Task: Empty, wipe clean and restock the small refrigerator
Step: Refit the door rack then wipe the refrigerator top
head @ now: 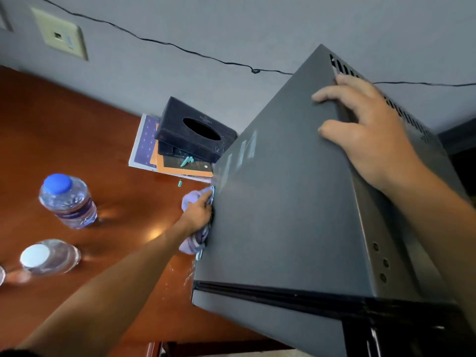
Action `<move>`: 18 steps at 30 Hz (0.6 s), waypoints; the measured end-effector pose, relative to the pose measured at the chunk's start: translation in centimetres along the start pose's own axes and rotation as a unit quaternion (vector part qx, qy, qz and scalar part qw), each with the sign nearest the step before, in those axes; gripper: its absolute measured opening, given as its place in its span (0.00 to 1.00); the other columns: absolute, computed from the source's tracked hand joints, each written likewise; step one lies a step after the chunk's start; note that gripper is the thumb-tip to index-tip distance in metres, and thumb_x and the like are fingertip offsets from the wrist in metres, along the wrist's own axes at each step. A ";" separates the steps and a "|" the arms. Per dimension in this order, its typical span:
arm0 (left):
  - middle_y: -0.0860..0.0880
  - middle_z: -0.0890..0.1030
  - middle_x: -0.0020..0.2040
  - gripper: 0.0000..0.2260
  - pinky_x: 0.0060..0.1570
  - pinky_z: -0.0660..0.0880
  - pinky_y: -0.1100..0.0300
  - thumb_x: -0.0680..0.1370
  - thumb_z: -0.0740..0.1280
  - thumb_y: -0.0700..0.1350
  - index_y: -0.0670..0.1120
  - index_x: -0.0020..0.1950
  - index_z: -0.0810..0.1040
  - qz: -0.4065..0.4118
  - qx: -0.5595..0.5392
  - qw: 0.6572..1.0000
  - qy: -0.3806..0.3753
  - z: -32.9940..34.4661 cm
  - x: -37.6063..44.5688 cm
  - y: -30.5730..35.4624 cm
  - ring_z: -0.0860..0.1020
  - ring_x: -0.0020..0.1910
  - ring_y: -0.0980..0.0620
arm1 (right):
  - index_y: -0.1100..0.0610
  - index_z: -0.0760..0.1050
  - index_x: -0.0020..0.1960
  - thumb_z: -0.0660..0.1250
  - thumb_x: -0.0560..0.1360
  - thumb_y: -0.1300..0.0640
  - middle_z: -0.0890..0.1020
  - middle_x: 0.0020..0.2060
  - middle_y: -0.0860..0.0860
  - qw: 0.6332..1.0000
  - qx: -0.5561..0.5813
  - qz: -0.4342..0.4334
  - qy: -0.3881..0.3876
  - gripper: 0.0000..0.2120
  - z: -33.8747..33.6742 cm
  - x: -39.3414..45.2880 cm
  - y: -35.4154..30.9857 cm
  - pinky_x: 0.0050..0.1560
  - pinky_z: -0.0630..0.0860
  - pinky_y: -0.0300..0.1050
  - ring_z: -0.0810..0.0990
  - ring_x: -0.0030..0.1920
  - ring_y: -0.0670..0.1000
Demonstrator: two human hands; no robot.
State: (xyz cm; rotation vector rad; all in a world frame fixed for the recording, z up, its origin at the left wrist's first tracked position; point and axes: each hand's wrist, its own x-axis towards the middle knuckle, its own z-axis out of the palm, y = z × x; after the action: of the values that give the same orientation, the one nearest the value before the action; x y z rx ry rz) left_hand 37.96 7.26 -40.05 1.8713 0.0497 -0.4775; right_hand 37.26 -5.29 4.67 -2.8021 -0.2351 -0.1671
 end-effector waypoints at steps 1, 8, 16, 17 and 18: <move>0.43 0.76 0.64 0.24 0.63 0.68 0.60 0.83 0.58 0.38 0.45 0.80 0.63 0.007 -0.011 1.000 -0.007 0.5 -2.2 -0.5 0.77 0.63 0.41 | 0.40 0.78 0.60 0.65 0.66 0.48 0.66 0.75 0.40 1.000 -0.002 0.000 -0.001 0.22 -0.1 0.0 -0.1 0.70 0.59 0.40 0.63 0.75 0.41; 0.47 0.70 0.71 0.30 0.62 0.61 0.75 0.82 0.58 0.32 0.53 0.80 0.56 0.011 -0.036 0.999 -0.024 5.0 -15.2 -5.0 0.73 0.69 0.45 | 0.42 0.78 0.61 0.64 0.66 0.48 0.66 0.75 0.41 1.000 -0.005 0.002 -0.003 0.23 0.1 -0.2 -0.3 0.75 0.59 0.48 0.63 0.76 0.43; 0.41 0.78 0.65 0.23 0.68 0.70 0.63 0.81 0.58 0.34 0.43 0.77 0.70 0.065 -0.047 0.997 0.018 1.3 -4.9 0.1 0.77 0.63 0.47 | 0.40 0.78 0.60 0.64 0.65 0.47 0.66 0.75 0.40 1.000 0.002 0.004 0.000 0.23 0.0 0.0 0.0 0.76 0.60 0.53 0.63 0.76 0.43; 0.43 0.77 0.67 0.22 0.71 0.68 0.58 0.83 0.58 0.34 0.42 0.77 0.68 0.065 -0.036 0.997 0.033 0.1 -2.2 1.7 0.76 0.66 0.45 | 0.40 0.78 0.60 0.64 0.65 0.47 0.66 0.75 0.40 1.000 0.003 0.005 -0.001 0.23 0.0 0.0 0.0 0.76 0.60 0.51 0.63 0.76 0.43; 0.44 0.76 0.68 0.22 0.72 0.65 0.58 0.84 0.57 0.35 0.43 0.78 0.67 0.070 -0.030 0.996 0.043 -1.4 -0.1 4.2 0.74 0.67 0.44 | 0.40 0.78 0.60 0.64 0.65 0.47 0.67 0.75 0.40 1.000 0.003 0.005 0.000 0.23 0.0 0.0 -0.1 0.76 0.60 0.50 0.63 0.76 0.43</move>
State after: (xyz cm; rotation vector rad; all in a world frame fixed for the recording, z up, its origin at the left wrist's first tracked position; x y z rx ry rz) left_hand 39.38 7.06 -35.84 1.8216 -0.0098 -0.2969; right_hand 37.27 -5.22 4.70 -2.7959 -0.2207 -0.1634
